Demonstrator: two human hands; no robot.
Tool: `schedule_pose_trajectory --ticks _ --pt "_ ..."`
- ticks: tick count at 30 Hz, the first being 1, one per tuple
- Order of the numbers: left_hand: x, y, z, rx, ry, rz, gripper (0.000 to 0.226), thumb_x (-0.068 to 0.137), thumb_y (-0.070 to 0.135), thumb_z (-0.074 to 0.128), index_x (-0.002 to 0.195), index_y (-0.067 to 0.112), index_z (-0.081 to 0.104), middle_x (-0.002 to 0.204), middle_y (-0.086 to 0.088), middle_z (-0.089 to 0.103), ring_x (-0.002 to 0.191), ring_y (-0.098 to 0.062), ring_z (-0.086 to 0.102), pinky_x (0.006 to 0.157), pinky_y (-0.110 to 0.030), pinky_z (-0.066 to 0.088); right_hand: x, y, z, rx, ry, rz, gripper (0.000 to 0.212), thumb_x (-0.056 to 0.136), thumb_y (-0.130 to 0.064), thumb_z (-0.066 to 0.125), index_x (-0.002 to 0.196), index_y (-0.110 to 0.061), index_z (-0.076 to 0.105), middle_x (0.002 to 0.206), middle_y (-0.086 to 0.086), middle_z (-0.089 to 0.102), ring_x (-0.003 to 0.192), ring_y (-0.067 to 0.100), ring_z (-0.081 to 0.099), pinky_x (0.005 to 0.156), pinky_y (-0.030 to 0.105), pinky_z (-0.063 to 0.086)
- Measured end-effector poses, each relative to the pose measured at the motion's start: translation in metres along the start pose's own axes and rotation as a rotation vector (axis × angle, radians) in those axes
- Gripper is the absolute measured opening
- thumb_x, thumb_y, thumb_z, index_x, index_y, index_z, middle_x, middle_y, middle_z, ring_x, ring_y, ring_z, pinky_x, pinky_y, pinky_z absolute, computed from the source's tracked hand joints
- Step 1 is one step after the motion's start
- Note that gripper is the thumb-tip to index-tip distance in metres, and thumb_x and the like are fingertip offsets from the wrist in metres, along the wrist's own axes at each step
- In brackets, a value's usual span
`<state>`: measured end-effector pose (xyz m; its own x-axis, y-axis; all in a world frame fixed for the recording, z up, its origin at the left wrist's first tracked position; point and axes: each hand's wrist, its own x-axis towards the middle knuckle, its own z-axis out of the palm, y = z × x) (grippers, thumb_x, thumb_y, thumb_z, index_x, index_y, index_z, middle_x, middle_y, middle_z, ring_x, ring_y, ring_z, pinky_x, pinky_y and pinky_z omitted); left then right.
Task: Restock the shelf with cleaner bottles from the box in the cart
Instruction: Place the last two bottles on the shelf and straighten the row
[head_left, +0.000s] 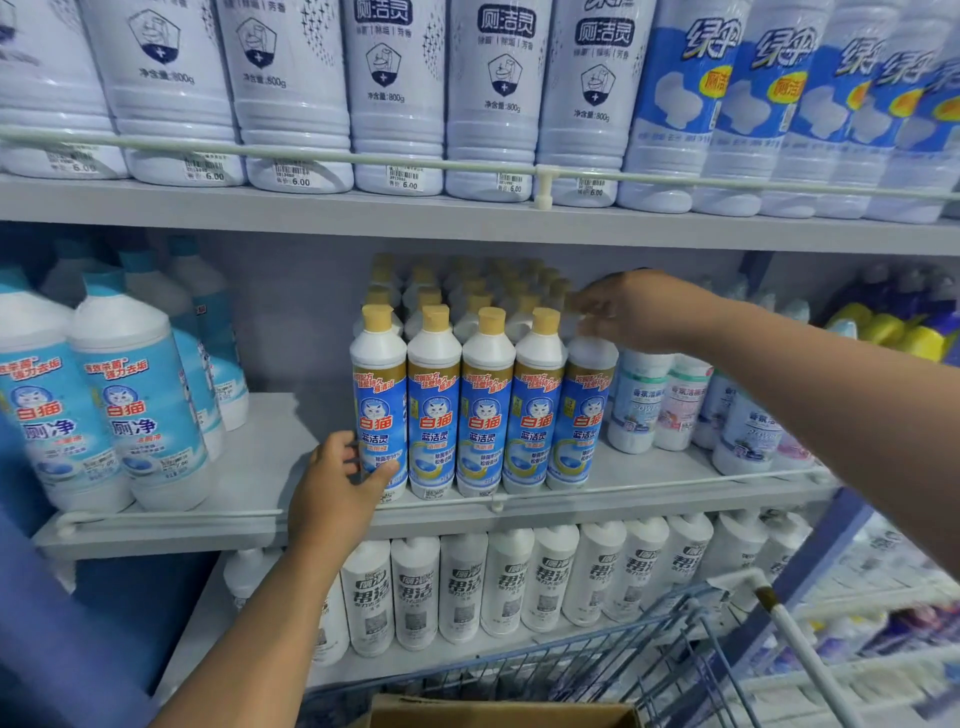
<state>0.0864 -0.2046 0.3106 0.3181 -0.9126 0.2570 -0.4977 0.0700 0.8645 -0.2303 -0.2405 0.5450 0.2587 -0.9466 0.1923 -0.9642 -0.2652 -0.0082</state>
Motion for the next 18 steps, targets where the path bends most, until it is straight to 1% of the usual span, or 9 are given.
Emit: schedule_pose_trajectory --ticks 1,4,5,7,8,12,16,18 --pt "0.0 -0.001 0.001 -0.007 0.003 0.0 0.044 0.081 0.031 0.083 0.116 0.024 0.057 0.107 0.006 0.067 0.092 -0.01 0.065 0.07 -0.025 0.048 -0.001 0.006 -0.002 0.02 -0.017 0.023 0.038 0.092 -0.046 0.062 0.126 -0.027 0.066 0.119 -0.006 0.068 0.107 0.021 0.059 0.093 0.035 0.049" --pt "0.0 -0.001 0.001 -0.009 -0.001 -0.003 0.044 0.081 0.031 0.082 0.117 0.023 0.058 0.108 0.006 0.068 0.094 -0.01 0.065 0.072 -0.024 0.048 -0.003 0.017 -0.002 0.085 -0.026 0.026 0.039 0.093 -0.034 0.066 0.13 -0.023 0.064 0.1 -0.008 0.067 0.099 0.018 0.06 0.084 0.028 0.043" --pt "0.0 0.001 0.001 -0.01 -0.005 -0.004 0.044 0.082 0.031 0.082 0.118 0.023 0.058 0.108 0.005 0.067 0.094 -0.01 0.065 0.071 -0.023 0.047 -0.002 0.017 -0.001 0.074 -0.017 0.01 0.039 0.094 -0.032 0.066 0.131 -0.021 0.064 0.103 -0.005 0.068 0.101 0.02 0.06 0.083 0.027 0.041" --pt "-0.002 0.003 0.001 -0.013 -0.006 -0.005 0.045 0.082 0.03 0.082 0.119 0.022 0.057 0.109 0.004 0.067 0.094 -0.011 0.064 0.071 -0.024 0.047 -0.002 0.015 0.001 0.028 0.005 -0.019 0.037 0.095 -0.029 0.064 0.131 -0.018 0.065 0.121 0.001 0.068 0.11 0.023 0.057 0.083 0.026 0.037" --pt "-0.002 0.004 0.001 -0.011 -0.006 -0.006 0.045 0.083 0.03 0.081 0.12 0.022 0.057 0.11 0.004 0.067 0.094 -0.012 0.064 0.073 -0.025 0.047 -0.001 0.015 0.001 0.012 0.009 -0.028 0.036 0.095 -0.029 0.064 0.129 -0.018 0.066 0.125 0.002 0.067 0.112 0.024 0.056 0.083 0.026 0.038" --pt "-0.004 0.007 0.0 0.001 -0.017 -0.02 0.047 0.084 0.031 0.081 0.122 0.021 0.056 0.112 0.002 0.066 0.096 -0.014 0.064 0.077 -0.028 0.049 -0.002 0.014 -0.003 -0.006 -0.006 -0.024 0.033 0.096 -0.028 0.063 0.126 -0.018 0.067 0.124 0.004 0.067 0.111 0.026 0.056 0.089 0.032 0.044" --pt "-0.005 0.01 -0.001 -0.012 -0.023 -0.032 0.046 0.084 0.03 0.081 0.121 0.021 0.056 0.112 0.002 0.067 0.095 -0.013 0.065 0.076 -0.027 0.049 -0.001 0.014 -0.001 0.0 -0.014 -0.015 0.034 0.095 -0.031 0.064 0.126 -0.018 0.068 0.123 0.003 0.067 0.111 0.025 0.057 0.086 0.031 0.044" --pt "-0.005 0.011 -0.001 -0.019 -0.024 -0.041 0.045 0.084 0.028 0.081 0.12 0.021 0.056 0.112 0.002 0.067 0.095 -0.012 0.065 0.077 -0.027 0.05 0.0 0.015 0.0 0.001 -0.015 -0.007 0.032 0.095 -0.031 0.064 0.123 -0.017 0.069 0.122 0.005 0.068 0.111 0.026 0.057 0.09 0.034 0.047"
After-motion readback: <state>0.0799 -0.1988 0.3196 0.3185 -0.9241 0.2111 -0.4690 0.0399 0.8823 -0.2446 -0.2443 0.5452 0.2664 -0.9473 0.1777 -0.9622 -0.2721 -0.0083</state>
